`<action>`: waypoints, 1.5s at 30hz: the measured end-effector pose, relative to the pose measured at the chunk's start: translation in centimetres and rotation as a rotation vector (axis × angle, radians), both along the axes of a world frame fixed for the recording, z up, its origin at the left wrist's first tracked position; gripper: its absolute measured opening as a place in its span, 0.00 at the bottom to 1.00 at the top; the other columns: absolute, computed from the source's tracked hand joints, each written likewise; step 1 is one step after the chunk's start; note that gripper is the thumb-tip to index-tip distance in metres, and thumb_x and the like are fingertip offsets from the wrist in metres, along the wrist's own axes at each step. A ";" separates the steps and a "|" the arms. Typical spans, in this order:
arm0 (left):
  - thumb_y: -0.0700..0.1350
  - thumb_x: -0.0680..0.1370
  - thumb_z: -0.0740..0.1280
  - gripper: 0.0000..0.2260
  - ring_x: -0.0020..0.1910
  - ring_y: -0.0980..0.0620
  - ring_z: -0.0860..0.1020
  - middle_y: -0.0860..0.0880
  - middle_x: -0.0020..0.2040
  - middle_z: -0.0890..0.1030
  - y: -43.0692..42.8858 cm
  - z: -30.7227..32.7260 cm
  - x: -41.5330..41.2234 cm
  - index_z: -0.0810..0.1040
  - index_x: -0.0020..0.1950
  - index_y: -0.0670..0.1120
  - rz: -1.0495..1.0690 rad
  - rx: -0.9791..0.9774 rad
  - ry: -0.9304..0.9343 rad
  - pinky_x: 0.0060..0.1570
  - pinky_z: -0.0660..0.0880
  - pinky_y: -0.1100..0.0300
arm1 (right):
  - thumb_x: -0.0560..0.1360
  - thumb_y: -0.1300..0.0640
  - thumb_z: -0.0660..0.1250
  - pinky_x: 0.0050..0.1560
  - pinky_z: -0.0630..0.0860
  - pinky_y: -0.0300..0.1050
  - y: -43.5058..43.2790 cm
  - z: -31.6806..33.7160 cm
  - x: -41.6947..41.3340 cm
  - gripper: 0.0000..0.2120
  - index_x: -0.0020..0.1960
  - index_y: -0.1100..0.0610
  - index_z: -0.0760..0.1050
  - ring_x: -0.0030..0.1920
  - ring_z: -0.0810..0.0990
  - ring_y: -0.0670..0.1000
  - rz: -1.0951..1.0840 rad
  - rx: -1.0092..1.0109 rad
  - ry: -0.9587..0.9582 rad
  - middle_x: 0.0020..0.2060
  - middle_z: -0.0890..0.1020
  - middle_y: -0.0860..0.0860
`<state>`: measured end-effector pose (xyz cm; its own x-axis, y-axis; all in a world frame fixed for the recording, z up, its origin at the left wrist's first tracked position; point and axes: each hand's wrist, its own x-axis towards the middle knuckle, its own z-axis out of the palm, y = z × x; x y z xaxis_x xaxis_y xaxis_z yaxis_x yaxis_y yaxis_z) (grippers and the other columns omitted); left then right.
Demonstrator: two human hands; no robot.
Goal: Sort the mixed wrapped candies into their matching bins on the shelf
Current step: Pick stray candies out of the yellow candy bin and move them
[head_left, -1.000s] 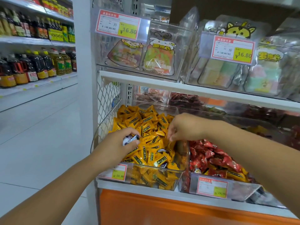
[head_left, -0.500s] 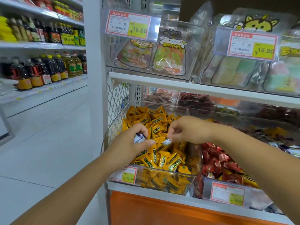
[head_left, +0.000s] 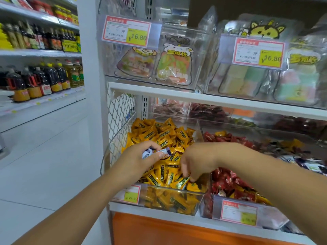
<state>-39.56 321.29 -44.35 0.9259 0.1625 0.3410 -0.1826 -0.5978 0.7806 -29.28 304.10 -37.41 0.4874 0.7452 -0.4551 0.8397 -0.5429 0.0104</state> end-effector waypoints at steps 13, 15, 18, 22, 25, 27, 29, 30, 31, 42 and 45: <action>0.50 0.78 0.66 0.04 0.29 0.59 0.79 0.55 0.33 0.80 -0.4 0.3 -0.5 0.75 0.46 0.50 0.020 -0.067 0.074 0.26 0.72 0.66 | 0.79 0.50 0.63 0.60 0.70 0.52 2.3 -2.1 -0.4 0.18 0.68 0.41 0.71 0.66 0.70 0.54 0.185 -0.383 -0.323 0.66 0.73 0.44; 0.47 0.79 0.66 0.05 0.30 0.57 0.80 0.54 0.34 0.82 -0.5 0.7 -0.7 0.75 0.47 0.45 0.013 -0.140 0.106 0.25 0.75 0.63 | 0.80 0.52 0.61 0.57 0.71 0.49 2.7 -2.5 -0.1 0.18 0.69 0.44 0.72 0.65 0.71 0.54 0.178 -0.411 -0.278 0.66 0.74 0.45; 0.44 0.78 0.67 0.06 0.35 0.51 0.83 0.52 0.39 0.84 -0.4 0.8 -0.8 0.73 0.47 0.42 -0.001 -0.208 0.108 0.26 0.77 0.60 | 0.79 0.48 0.62 0.52 0.68 0.45 3.4 -2.8 0.2 0.18 0.67 0.52 0.75 0.60 0.74 0.54 0.100 -0.454 -0.164 0.62 0.77 0.49; 0.43 0.78 0.67 0.04 0.33 0.51 0.81 0.50 0.41 0.84 -0.2 0.7 -0.8 0.73 0.48 0.46 -0.001 -0.205 0.096 0.26 0.74 0.61 | 0.78 0.44 0.64 0.46 0.67 0.46 3.4 -3.5 -0.2 0.17 0.53 0.58 0.80 0.48 0.70 0.54 0.078 -0.479 -0.159 0.44 0.75 0.52; 0.45 0.78 0.67 0.05 0.30 0.51 0.74 0.49 0.41 0.83 0.3 0.6 -0.9 0.75 0.48 0.56 0.021 -0.121 0.071 0.27 0.69 0.59 | 0.78 0.47 0.64 0.37 0.66 0.44 3.2 -3.4 -0.5 0.18 0.56 0.60 0.79 0.46 0.71 0.54 0.047 -0.400 -0.154 0.43 0.75 0.52; 0.47 0.77 0.67 0.07 0.30 0.49 0.72 0.47 0.43 0.82 0.6 0.6 -1.1 0.77 0.49 0.60 0.017 -0.095 0.067 0.29 0.67 0.58 | 0.79 0.49 0.64 0.44 0.72 0.45 2.8 -2.2 -0.3 0.16 0.58 0.60 0.79 0.48 0.74 0.54 -0.020 -0.226 -0.097 0.43 0.78 0.51; 0.47 0.78 0.66 0.09 0.31 0.50 0.72 0.46 0.42 0.82 0.7 0.7 -1.3 0.78 0.50 0.63 0.001 -0.095 0.078 0.31 0.68 0.58 | 0.80 0.49 0.62 0.53 0.73 0.47 2.2 -0.1 0.1 0.16 0.57 0.59 0.79 0.51 0.77 0.53 -0.063 -0.008 -0.085 0.48 0.81 0.52; 0.47 0.78 0.66 0.09 0.31 0.52 0.73 0.45 0.42 0.82 0.6 0.7 -1.3 0.79 0.50 0.63 0.002 -0.094 0.083 0.31 0.69 0.58 | 0.80 0.48 0.61 0.53 0.73 0.48 1.9 1.0 0.3 0.15 0.56 0.58 0.79 0.51 0.78 0.53 -0.074 0.088 -0.084 0.48 0.81 0.52; 0.48 0.78 0.66 0.08 0.30 0.54 0.74 0.45 0.41 0.82 0.6 0.7 -1.3 0.79 0.50 0.62 0.010 -0.089 0.086 0.31 0.70 0.59 | 0.80 0.47 0.61 0.53 0.74 0.48 1.7 1.9 0.4 0.15 0.54 0.57 0.79 0.50 0.78 0.53 -0.081 0.166 -0.075 0.49 0.81 0.52; 0.54 0.72 0.73 0.08 0.29 0.60 0.76 0.53 0.40 0.80 0.5 0.8 -0.9 0.79 0.50 0.60 0.043 -0.085 0.069 0.27 0.68 0.69 | 0.77 0.45 0.65 0.56 0.75 0.41 2.9 1.1 0.1 0.13 0.50 0.52 0.83 0.49 0.81 0.42 -0.154 0.383 0.270 0.45 0.85 0.44; 0.48 0.75 0.72 0.05 0.28 0.59 0.77 0.52 0.36 0.80 0.7 0.6 -1.0 0.80 0.49 0.58 0.062 -0.106 0.050 0.26 0.69 0.66 | 0.79 0.49 0.63 0.61 0.72 0.44 2.6 2.5 2.5 0.14 0.62 0.52 0.77 0.58 0.78 0.47 -0.122 0.233 -0.010 0.58 0.81 0.47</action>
<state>-40.55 322.02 -43.76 0.9284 0.2531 0.2722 -0.1066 -0.5201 0.8474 -26.75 306.71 -34.92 0.5838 0.7646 -0.2729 0.7684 -0.6290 -0.1184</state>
